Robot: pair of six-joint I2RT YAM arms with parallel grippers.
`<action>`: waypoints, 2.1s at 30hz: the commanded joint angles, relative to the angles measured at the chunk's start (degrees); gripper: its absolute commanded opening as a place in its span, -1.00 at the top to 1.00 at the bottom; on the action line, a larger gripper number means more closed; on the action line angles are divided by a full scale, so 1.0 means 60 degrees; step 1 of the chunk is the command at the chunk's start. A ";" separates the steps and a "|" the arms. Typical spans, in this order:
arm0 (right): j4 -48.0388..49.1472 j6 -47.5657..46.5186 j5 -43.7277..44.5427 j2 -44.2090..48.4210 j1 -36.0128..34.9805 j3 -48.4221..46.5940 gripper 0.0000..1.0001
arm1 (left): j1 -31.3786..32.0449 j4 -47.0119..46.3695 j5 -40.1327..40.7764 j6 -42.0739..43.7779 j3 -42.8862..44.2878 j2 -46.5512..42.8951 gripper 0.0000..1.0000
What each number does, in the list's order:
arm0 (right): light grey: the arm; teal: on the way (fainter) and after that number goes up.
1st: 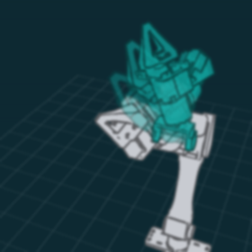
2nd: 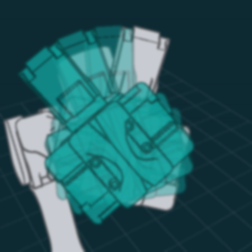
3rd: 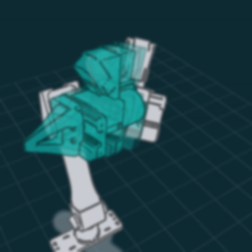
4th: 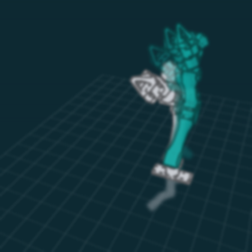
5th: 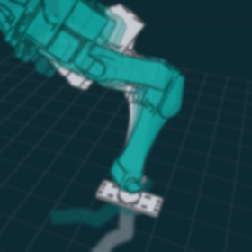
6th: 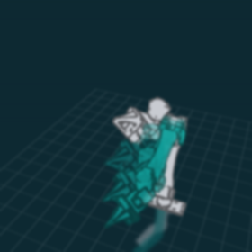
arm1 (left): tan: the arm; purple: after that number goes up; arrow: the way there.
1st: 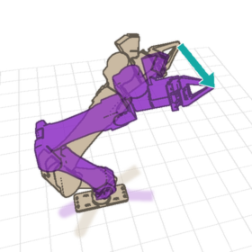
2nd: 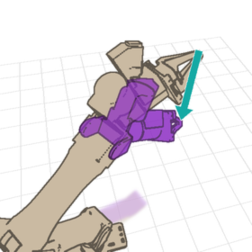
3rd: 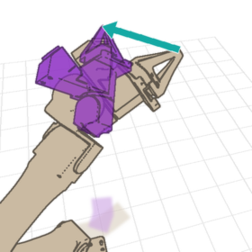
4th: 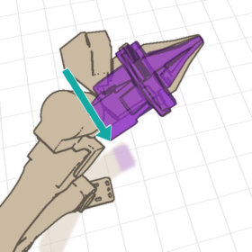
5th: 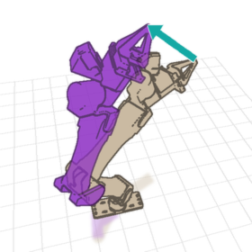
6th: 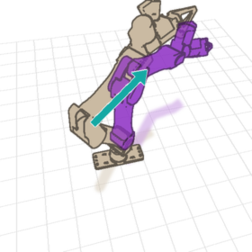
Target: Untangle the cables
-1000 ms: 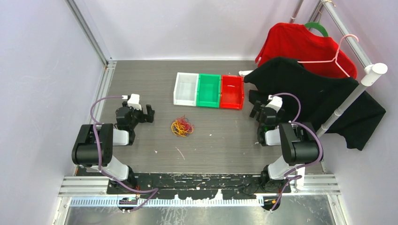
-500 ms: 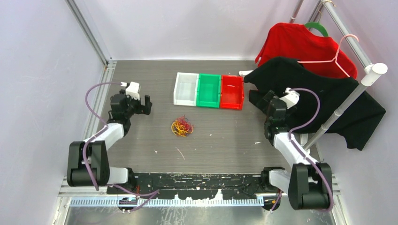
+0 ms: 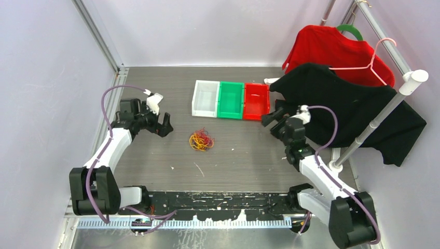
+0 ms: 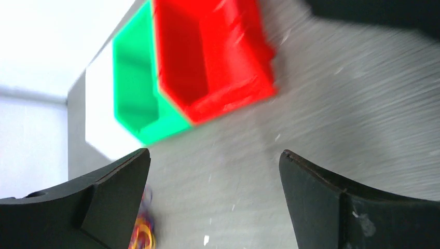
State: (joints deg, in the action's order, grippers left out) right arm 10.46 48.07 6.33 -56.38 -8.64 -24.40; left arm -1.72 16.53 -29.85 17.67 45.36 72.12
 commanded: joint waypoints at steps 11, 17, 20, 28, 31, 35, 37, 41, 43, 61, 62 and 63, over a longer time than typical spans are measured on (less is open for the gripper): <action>-0.1027 -0.0795 0.0772 -0.0178 -0.4433 -0.0423 -0.75 | 0.1860 0.0929 -0.1223 -0.0455 0.0883 0.1351 -0.35; -0.1260 -0.0985 0.0734 -0.0456 -0.5060 -0.0770 -0.63 | 0.2388 0.0731 -0.1530 -0.0677 0.1395 0.2556 -0.15; -0.1454 -0.1041 0.0776 -0.0630 -0.5312 -0.1027 -0.59 | 0.2516 0.0456 -0.1385 -0.0711 0.1519 0.2992 -0.10; -0.1653 -0.1275 0.1113 -0.1019 -0.5790 -0.1514 -0.56 | 0.2867 0.0763 -0.0957 -0.0734 0.2168 0.3729 0.13; -0.1609 -0.1354 0.1182 -0.1170 -0.5940 -0.1694 -0.55 | 0.3059 0.0970 -0.0794 -0.0677 0.2356 0.3921 0.28; -0.1472 -0.1515 0.1272 -0.1388 -0.6111 -0.1949 -0.56 | 0.3300 0.1039 -0.0995 -0.0709 0.2299 0.3885 0.33; -0.1437 -0.1530 0.1314 -0.1493 -0.6157 -0.2041 -0.55 | 0.3435 0.1031 -0.1030 -0.0698 0.2196 0.3790 0.32; -0.1263 -0.1507 0.1345 -0.1573 -0.6240 -0.2021 -0.55 | 0.3515 0.1015 -0.0963 -0.0696 0.2091 0.3690 0.31; -0.1221 -0.1514 0.1359 -0.1599 -0.6284 -0.2006 -0.55 | 0.3560 0.1050 -0.0941 -0.0690 0.2118 0.3722 0.39; 0.1267 -0.2990 0.1816 -0.2277 -0.7501 -0.2208 -0.91 | 0.3641 0.3837 -0.0993 -0.1976 0.2703 0.0657 1.00; 0.1513 -0.3094 0.1860 -0.2355 -0.7649 -0.2210 -0.97 | 0.3648 0.3836 -0.1021 -0.2214 0.2674 0.0562 1.00; 0.1782 -0.3179 0.1871 -0.2449 -0.7776 -0.2214 -1.00 | 0.3645 0.3845 -0.1049 -0.2383 0.2652 0.0470 1.00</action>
State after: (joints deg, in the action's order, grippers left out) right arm 11.00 33.56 15.07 -69.89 -52.42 -34.63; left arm 19.88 37.23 -34.26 8.91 60.23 77.19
